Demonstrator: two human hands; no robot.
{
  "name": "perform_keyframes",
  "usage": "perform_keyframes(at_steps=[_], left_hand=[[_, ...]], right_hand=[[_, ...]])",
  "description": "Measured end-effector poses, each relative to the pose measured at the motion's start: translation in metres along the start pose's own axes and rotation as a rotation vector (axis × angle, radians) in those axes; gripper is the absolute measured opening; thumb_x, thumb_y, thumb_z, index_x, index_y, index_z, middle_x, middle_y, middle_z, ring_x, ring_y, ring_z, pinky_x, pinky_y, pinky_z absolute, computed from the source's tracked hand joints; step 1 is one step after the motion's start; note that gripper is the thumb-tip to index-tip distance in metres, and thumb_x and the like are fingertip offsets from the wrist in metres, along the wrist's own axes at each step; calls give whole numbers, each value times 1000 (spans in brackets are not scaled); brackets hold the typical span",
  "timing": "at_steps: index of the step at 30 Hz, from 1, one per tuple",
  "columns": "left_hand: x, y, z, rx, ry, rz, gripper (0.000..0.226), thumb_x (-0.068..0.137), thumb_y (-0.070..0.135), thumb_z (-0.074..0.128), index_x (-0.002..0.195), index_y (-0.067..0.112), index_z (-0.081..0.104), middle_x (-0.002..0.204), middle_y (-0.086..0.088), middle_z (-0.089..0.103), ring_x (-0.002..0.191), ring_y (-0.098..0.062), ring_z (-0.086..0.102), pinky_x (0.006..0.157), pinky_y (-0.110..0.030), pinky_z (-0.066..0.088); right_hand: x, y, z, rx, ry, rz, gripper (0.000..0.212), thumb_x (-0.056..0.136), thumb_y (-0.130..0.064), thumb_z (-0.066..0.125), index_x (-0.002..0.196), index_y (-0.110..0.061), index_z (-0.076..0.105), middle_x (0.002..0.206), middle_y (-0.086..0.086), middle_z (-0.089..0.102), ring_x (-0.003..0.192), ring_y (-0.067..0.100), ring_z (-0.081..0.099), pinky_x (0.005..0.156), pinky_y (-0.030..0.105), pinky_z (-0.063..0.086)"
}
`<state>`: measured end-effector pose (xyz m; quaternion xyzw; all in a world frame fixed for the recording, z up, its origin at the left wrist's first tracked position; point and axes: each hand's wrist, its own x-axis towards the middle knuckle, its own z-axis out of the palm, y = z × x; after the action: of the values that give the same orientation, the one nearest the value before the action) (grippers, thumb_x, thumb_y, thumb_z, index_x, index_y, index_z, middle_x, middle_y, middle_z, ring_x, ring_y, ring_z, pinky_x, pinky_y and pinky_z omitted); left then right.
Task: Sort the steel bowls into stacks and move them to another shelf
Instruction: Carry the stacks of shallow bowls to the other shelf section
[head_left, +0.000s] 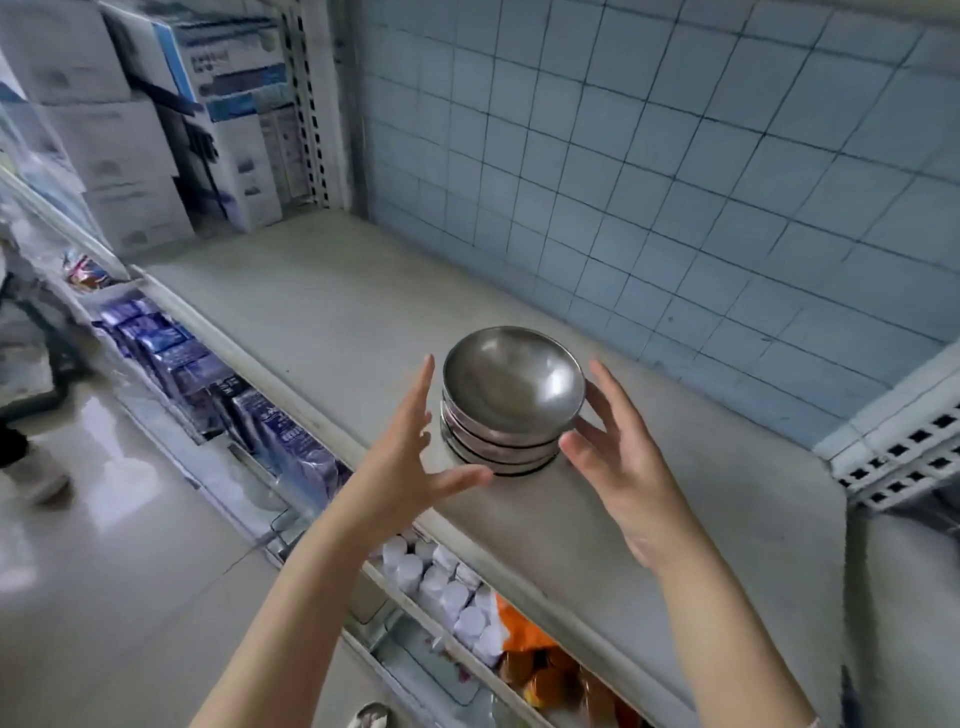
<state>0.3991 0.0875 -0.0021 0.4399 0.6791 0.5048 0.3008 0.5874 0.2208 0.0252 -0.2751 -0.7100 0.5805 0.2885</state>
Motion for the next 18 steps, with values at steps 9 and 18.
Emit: perform_keyframes(at_steps=[9, 18], left_hand=[[44, -27, -19, -123, -284, 98, 99, 61, 42, 86, 142, 50, 29, 136, 17, 53, 120, -9, 58, 100, -28, 49], [43, -7, -21, -88, -314, 183, 106, 52, 55, 88, 144, 34, 39, 125, 16, 63, 112, -13, 64, 97, -37, 53]], right_hand=[[-2, 2, 34, 131, 212, 23, 88, 65, -55, 83, 140, -39, 40, 136, -27, 55, 128, 1, 52, 93, 16, 47], [-37, -21, 39, 122, 364, 4, 95, 68, -52, 82, 148, -33, 37, 146, -13, 50, 129, 9, 54, 101, 33, 48]])
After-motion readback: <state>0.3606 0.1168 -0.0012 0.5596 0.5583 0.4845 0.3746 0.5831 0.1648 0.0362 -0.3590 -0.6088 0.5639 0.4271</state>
